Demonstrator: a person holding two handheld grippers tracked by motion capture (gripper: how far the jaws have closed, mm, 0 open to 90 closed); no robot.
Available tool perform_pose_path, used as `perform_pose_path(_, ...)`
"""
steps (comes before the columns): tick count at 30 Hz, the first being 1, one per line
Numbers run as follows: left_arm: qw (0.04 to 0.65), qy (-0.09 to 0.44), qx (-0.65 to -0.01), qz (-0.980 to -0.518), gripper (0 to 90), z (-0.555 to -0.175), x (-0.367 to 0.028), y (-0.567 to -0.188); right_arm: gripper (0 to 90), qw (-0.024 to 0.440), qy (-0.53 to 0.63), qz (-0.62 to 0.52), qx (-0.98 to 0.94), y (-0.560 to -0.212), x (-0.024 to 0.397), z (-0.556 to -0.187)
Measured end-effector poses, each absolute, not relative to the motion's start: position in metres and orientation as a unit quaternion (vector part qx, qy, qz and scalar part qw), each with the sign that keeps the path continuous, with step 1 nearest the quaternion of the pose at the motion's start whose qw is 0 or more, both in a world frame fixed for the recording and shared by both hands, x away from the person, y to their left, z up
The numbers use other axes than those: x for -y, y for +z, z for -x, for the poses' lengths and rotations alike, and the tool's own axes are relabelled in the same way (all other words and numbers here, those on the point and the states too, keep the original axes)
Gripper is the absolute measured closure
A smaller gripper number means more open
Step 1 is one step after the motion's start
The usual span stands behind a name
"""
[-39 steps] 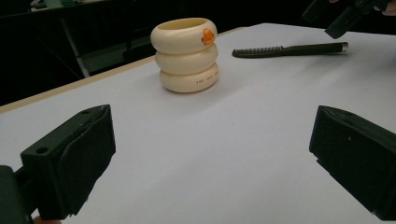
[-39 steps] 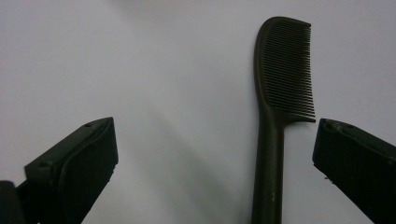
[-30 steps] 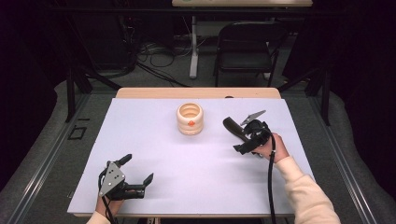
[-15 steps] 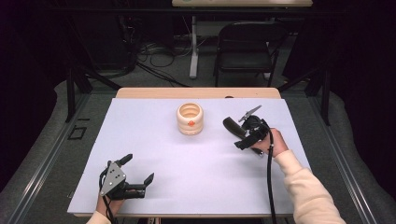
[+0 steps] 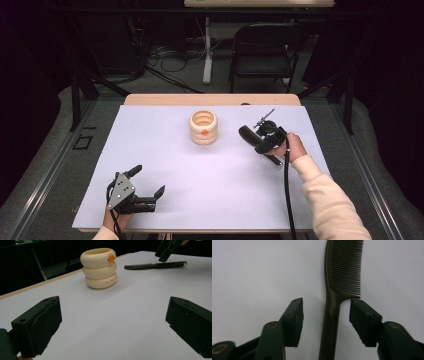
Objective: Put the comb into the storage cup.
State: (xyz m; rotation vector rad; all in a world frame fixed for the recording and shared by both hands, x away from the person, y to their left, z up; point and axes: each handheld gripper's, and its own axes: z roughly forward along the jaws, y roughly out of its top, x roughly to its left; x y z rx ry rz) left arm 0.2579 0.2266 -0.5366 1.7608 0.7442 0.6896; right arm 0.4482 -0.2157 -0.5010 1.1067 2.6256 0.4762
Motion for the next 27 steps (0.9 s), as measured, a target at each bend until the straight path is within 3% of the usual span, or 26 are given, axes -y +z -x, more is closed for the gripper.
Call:
perform_pose_path(5, 0.528, 0.289, -0.311, -0.736, 0.5, -0.257, -0.227, -0.536, 55.4, 0.114, 0.139, -0.398, -0.9, -0.503, 0.213, -0.455)
perform_pose_path(11, 0.527, 0.289, -0.312, -0.736, 0.5, -0.258, -0.227, -0.536, 60.4, 0.106, 0.114, -0.393, -0.906, -0.505, 0.213, -0.462)
perform_pose_path(27, 0.524, 0.289, -0.311, -0.738, 0.5, -0.258, -0.227, -0.537, 64.6, 0.09, 0.077, -0.417, -0.901, -0.519, 0.208, -0.469)
